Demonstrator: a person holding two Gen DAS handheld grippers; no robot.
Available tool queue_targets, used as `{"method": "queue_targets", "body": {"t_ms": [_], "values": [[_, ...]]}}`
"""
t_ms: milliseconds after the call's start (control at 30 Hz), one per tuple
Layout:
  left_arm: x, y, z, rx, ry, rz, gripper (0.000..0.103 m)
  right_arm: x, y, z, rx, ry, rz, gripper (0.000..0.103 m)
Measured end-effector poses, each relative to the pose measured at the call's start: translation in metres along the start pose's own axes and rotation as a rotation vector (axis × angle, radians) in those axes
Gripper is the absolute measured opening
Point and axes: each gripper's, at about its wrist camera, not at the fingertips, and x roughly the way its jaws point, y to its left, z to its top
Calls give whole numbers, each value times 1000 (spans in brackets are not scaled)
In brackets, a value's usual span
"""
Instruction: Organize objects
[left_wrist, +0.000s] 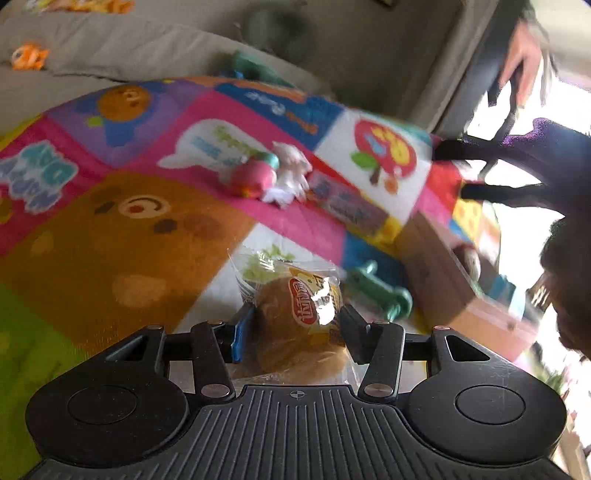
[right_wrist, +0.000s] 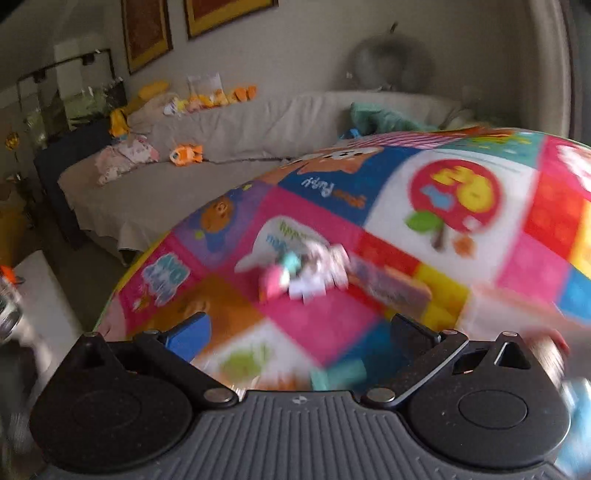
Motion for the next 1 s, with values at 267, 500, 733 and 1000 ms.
{"method": "queue_targets", "body": {"t_ms": [267,500,733,1000], "values": [[-2,10,0,-55,-26,-38,54,172,45,66,-184,116,-142,100],[0,16,-1,-84,-29,-57,54,214,9,51,-103,329,-119,56],[-3,14,-2,-79,-26,-57,54,119,-7,-7,-170,509,-43,48],[-1,9,-4,-47,-24,-46,54,50,-18,6,-267,333,-119,80]]}}
